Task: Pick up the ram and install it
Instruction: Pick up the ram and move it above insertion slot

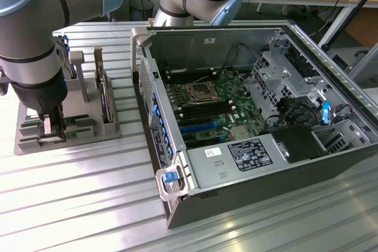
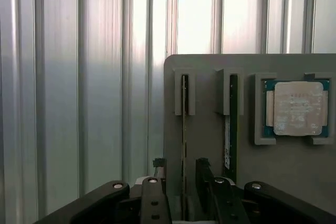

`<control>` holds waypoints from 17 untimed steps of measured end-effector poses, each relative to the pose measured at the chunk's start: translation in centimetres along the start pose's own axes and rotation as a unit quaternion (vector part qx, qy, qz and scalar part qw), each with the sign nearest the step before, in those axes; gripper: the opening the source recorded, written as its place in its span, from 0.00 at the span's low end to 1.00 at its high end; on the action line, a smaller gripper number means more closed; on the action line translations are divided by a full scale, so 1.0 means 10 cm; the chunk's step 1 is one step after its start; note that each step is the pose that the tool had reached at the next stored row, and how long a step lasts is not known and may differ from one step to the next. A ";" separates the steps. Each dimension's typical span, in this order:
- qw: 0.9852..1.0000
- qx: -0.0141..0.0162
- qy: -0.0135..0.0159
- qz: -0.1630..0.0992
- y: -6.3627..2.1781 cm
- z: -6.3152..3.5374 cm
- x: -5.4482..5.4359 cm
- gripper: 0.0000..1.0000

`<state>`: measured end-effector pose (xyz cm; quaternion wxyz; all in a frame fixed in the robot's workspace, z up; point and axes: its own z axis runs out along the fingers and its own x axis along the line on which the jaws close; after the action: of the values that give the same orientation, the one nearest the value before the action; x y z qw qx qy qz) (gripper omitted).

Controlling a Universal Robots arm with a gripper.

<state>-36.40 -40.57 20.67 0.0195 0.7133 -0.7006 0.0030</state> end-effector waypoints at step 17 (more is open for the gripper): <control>1.000 0.000 0.001 0.000 0.000 0.001 -0.02 0.13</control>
<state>-36.40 -40.41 20.65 0.0198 0.7134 -0.7004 0.0034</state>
